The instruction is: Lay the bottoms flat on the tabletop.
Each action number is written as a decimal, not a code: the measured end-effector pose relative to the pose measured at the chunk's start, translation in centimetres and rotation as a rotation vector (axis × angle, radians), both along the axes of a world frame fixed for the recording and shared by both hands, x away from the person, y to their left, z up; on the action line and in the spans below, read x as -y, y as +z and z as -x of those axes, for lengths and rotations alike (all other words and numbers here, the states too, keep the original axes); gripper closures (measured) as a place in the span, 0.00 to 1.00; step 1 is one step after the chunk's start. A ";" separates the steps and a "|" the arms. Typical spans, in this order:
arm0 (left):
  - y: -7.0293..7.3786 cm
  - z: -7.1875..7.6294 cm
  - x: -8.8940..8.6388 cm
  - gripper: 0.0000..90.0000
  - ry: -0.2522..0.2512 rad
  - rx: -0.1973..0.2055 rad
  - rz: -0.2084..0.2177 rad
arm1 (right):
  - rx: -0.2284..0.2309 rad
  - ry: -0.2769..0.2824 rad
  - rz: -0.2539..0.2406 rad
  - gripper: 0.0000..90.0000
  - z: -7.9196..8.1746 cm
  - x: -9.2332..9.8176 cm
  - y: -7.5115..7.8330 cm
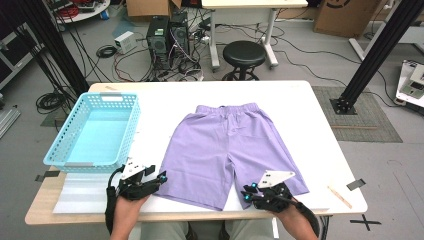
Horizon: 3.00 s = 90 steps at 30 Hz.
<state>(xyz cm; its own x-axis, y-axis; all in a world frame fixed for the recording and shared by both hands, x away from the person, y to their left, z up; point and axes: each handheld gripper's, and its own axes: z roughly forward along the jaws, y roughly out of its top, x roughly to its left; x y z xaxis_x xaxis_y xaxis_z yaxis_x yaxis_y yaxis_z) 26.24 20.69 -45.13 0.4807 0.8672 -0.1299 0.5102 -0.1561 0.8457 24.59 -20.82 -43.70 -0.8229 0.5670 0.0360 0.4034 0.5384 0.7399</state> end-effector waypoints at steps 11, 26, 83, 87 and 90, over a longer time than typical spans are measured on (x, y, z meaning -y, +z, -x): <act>0.0 -0.2 0.0 0.55 0.008 -0.007 0.012 | -0.028 -0.066 -0.006 0.87 0.7 3.3 -0.7; 0.4 -0.2 -0.4 0.55 0.010 0.010 0.029 | -0.105 0.020 0.100 0.91 0.9 3.6 0.2; 0.3 0.1 -0.8 0.55 0.006 0.029 0.050 | 0.042 -0.510 0.015 0.74 -0.5 11.7 0.0; 0.2 0.0 -0.7 0.55 0.007 0.023 0.055 | 0.002 -0.538 0.050 0.76 -0.1 12.2 -1.3; 0.3 0.0 -0.7 0.55 0.007 0.026 0.052 | 0.029 -0.523 0.115 1.00 0.2 12.4 -0.9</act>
